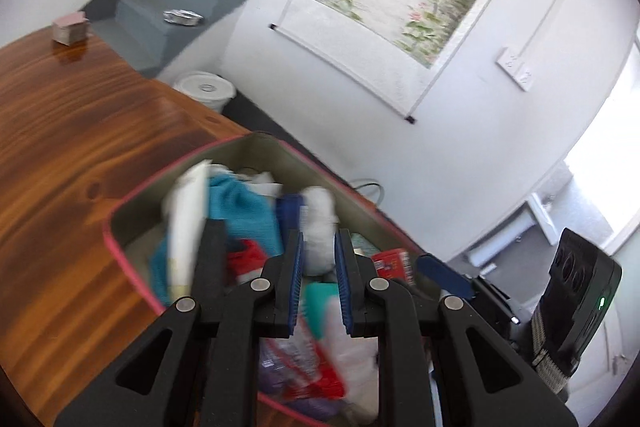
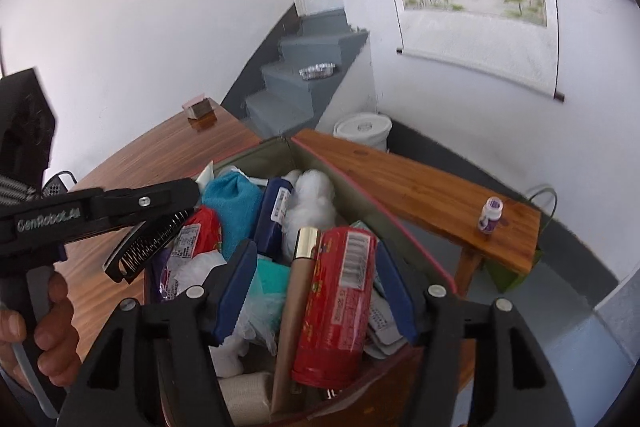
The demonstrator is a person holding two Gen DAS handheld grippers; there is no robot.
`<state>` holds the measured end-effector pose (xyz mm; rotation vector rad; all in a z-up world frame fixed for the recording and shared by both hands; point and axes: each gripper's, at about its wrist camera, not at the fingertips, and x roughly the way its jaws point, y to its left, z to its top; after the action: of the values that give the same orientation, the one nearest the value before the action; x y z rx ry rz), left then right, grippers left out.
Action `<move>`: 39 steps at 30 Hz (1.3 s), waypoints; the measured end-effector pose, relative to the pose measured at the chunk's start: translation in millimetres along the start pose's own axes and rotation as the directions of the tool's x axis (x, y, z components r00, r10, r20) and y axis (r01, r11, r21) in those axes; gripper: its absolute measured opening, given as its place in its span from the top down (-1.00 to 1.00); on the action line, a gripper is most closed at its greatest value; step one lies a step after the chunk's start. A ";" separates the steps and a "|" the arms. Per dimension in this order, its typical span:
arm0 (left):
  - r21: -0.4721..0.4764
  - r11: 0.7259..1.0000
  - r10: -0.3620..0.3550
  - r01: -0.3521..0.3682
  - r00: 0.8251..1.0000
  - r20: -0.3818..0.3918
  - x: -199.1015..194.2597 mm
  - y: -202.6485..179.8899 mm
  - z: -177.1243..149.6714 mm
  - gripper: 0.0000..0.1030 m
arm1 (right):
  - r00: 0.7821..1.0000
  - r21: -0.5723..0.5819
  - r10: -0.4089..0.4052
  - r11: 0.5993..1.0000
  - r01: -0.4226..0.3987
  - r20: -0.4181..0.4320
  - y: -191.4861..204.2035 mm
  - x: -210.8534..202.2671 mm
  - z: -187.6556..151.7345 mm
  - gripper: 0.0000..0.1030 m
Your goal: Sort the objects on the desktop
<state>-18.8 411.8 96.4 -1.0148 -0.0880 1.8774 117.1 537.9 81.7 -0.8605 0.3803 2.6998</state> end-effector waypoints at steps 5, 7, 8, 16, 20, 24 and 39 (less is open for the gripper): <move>0.027 0.998 -0.059 0.061 0.997 -0.043 18.7 -22.1 1.6 0.66 | 1.000 -0.034 -0.013 0.999 0.013 0.027 2.9 -8.7 -2.9 -0.28; 0.043 0.997 -0.060 0.062 0.997 -0.044 18.8 -26.6 5.1 0.66 | 1.000 -0.019 -0.001 1.000 0.002 0.031 -0.6 -12.1 -4.7 -0.29; 0.057 0.997 -0.049 0.050 0.998 -0.028 12.3 -28.3 7.2 0.66 | 1.000 -0.015 0.006 1.000 -0.006 0.031 -1.4 -12.8 -5.4 -0.29; 0.111 0.979 0.158 -0.173 0.978 0.138 -70.7 -7.1 11.1 0.40 | 0.996 -0.017 0.072 0.997 -0.071 0.057 7.2 -19.8 -8.3 -0.35; 0.063 0.943 0.315 -0.326 0.939 0.134 -83.9 21.9 -9.9 0.38 | 0.994 -0.001 0.088 0.996 -0.088 0.068 6.7 -19.9 -5.9 -0.42; 0.082 0.904 0.415 -0.420 0.907 0.072 -65.2 36.8 -29.6 0.38 | 0.993 0.006 0.096 0.995 -0.096 0.074 9.3 -20.9 -7.0 -0.46; 0.200 0.918 0.342 -0.343 0.939 0.041 -6.7 -20.0 -36.2 0.38 | 0.996 0.047 0.031 0.998 -0.035 0.080 -15.2 -41.8 -11.7 -0.53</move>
<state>21.3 404.8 86.1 -0.9255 0.2942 2.1533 161.2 540.4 94.9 -0.7374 0.4439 2.7331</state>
